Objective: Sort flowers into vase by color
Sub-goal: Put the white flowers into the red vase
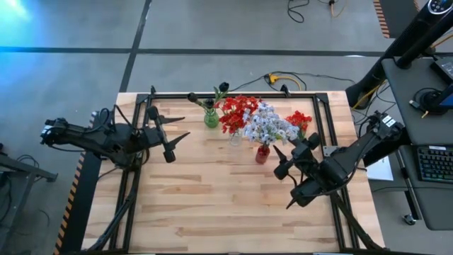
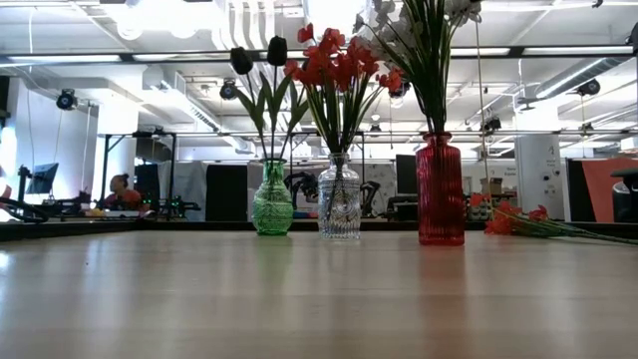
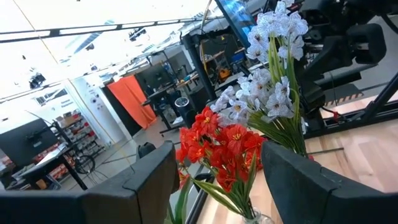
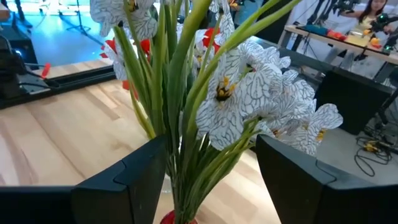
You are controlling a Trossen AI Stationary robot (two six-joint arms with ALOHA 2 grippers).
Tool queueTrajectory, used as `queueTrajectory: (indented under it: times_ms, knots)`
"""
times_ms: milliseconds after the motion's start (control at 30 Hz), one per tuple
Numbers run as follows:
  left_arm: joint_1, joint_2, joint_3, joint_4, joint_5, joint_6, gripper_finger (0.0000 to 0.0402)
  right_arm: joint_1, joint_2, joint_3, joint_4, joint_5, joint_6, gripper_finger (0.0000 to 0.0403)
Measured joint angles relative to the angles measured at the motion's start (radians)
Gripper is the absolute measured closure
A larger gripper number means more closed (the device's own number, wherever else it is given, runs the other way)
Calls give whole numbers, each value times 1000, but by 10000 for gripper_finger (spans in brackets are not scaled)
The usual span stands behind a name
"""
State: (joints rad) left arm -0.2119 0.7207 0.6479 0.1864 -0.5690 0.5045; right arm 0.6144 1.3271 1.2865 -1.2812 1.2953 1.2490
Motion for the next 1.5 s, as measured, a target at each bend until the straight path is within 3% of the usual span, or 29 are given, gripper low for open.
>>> queueTrajectory:
  times_ms: [167,333,400,633,833,1000,1167,1500]
  knots:
    - [3,2,0,0,0,0,182,0,-4,1,11,-12,-63,172]
    - [7,6,-1,1,0,0,182,5,-22,69,-5,-265,-131,173]
    - [8,8,-1,0,0,5,182,16,-35,100,0,-311,-131,175]
    - [14,15,-1,10,0,14,182,-5,-45,126,0,-216,-48,183]
    - [14,23,-2,27,1,-3,182,-18,-44,61,-1,-231,17,184]
    - [13,64,-5,22,15,-134,182,7,-44,12,-1,-256,9,184]
    - [0,151,-7,21,144,-320,182,29,-31,-85,18,-247,-56,184]
    - [-16,295,-3,-14,123,-350,182,53,-28,-305,308,-49,-170,184]
